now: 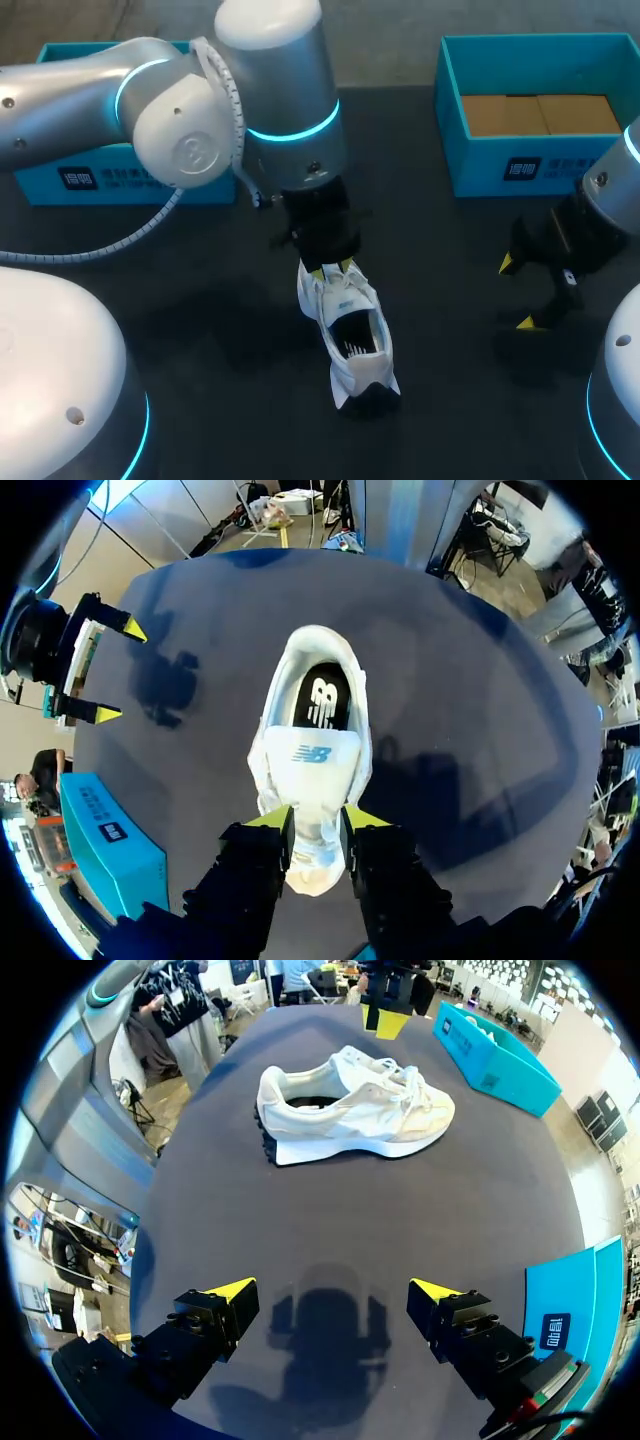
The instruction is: Take the shoe out of the shoebox, open the shoe tongue, remove and reinsert the insole, then place the shoe into the shoebox
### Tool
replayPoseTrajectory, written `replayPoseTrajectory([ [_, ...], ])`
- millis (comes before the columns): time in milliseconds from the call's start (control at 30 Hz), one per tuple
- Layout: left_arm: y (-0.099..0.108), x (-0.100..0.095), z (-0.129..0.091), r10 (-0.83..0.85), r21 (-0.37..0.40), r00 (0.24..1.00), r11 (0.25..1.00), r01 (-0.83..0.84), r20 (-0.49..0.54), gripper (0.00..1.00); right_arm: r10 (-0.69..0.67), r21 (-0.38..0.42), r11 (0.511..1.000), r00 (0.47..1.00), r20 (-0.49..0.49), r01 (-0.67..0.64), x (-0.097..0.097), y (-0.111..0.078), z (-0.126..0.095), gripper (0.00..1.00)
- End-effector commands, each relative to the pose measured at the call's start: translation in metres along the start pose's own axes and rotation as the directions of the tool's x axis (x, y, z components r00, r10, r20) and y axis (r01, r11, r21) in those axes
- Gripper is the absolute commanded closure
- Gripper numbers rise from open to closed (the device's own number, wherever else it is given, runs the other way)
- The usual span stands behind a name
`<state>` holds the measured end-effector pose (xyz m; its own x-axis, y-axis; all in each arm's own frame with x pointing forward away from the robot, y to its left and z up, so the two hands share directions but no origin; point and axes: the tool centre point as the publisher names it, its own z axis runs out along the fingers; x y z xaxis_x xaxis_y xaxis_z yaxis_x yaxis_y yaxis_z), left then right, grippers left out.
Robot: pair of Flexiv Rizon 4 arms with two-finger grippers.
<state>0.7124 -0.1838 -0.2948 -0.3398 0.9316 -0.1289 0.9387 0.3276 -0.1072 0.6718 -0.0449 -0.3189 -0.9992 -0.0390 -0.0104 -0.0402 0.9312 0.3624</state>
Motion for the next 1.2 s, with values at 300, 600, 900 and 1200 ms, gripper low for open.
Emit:
replayPoseTrajectory([
  [300,-0.027,-0.011,0.046,0.040,0.050,0.998,0.998,-0.038,-0.048,0.67,0.001,0.003,1.000,1.000,0.002,-0.001,0.001,0.000,0.001,0.00],
  [600,-0.027,-0.008,0.034,0.038,0.034,0.998,0.999,-0.036,-0.041,0.65,0.001,0.003,1.000,1.000,0.002,-0.001,0.001,0.000,0.001,0.00],
  [900,-0.029,-0.011,0.054,0.022,0.057,0.997,0.998,-0.018,-0.075,0.64,0.001,0.003,1.000,1.000,0.002,-0.001,0.001,0.000,0.001,0.00],
  [1200,-0.034,-0.005,0.028,0.029,0.041,0.999,0.999,-0.027,-0.042,0.57,0.001,0.003,1.000,1.000,0.002,-0.001,0.001,0.000,0.001,0.00],
])
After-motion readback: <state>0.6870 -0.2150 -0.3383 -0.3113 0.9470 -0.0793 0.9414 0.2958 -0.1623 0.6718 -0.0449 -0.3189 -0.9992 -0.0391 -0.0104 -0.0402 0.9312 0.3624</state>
